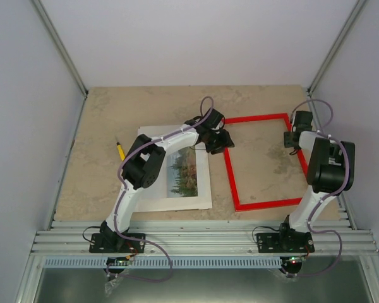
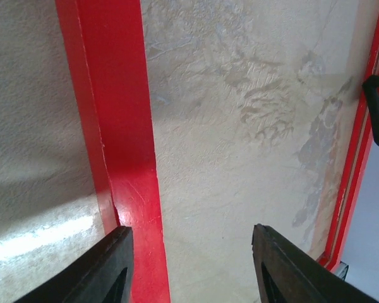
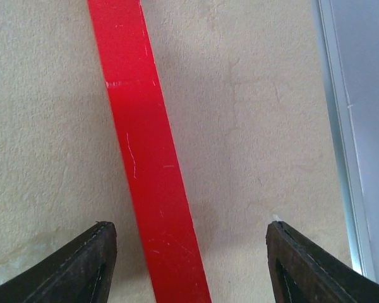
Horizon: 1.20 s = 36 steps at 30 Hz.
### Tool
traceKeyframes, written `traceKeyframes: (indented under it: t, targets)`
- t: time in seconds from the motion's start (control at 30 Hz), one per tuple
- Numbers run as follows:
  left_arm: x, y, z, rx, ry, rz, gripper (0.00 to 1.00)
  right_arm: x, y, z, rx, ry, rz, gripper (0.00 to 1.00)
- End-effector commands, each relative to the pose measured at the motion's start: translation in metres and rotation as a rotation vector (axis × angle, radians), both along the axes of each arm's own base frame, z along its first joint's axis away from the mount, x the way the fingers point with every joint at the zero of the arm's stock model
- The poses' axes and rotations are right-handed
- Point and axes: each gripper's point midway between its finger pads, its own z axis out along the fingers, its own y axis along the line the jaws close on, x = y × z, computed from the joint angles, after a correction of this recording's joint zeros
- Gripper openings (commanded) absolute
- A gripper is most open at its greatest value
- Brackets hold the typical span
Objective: Take the photo out of the frame
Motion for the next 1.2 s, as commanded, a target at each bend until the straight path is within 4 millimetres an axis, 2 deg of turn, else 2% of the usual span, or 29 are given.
traceKeyframes:
  t: [0.0,0.13,0.27,0.33,0.37,0.5,0.67,0.83,0.97,1.07,1.17]
  targets:
    - [0.003,-0.006,0.015,-0.032,-0.020,-0.006,0.56,0.009,0.003,0.034,0.056,-0.089,-0.040,0.66]
    - [0.006,0.000,0.030,-0.033,-0.045,0.006,0.63,0.014,0.035,0.060,0.176,-0.161,-0.012,0.67]
    - [0.015,0.025,0.049,-0.040,-0.082,0.056,0.68,0.012,0.084,0.073,0.257,-0.173,0.047,0.72]
    - [0.020,0.046,0.058,-0.026,-0.112,0.089,0.70,0.007,0.115,0.076,0.287,-0.161,0.100,0.73]
    - [0.024,0.059,0.062,-0.015,-0.128,0.109,0.72,0.004,0.142,0.078,0.311,-0.150,0.161,0.74]
    - [0.030,0.110,0.075,0.035,-0.177,0.180,0.77,-0.016,0.205,0.076,0.369,-0.110,0.279,0.79]
    - [0.021,0.175,0.077,0.097,-0.190,0.258,0.82,-0.039,0.259,0.063,0.415,-0.035,0.364,0.82]
    - [-0.003,0.243,0.072,0.182,-0.201,0.349,0.88,-0.060,0.295,0.047,0.433,0.028,0.433,0.87]
    - [-0.031,0.292,0.059,0.238,-0.170,0.412,0.92,-0.079,0.319,0.026,0.423,0.097,0.482,0.89]
    - [-0.047,0.325,0.053,0.273,-0.155,0.470,0.96,-0.088,0.321,0.007,0.386,0.148,0.475,0.90]
    - [-0.062,0.350,0.050,0.281,-0.139,0.506,0.98,-0.091,0.318,-0.003,0.368,0.172,0.466,0.92]
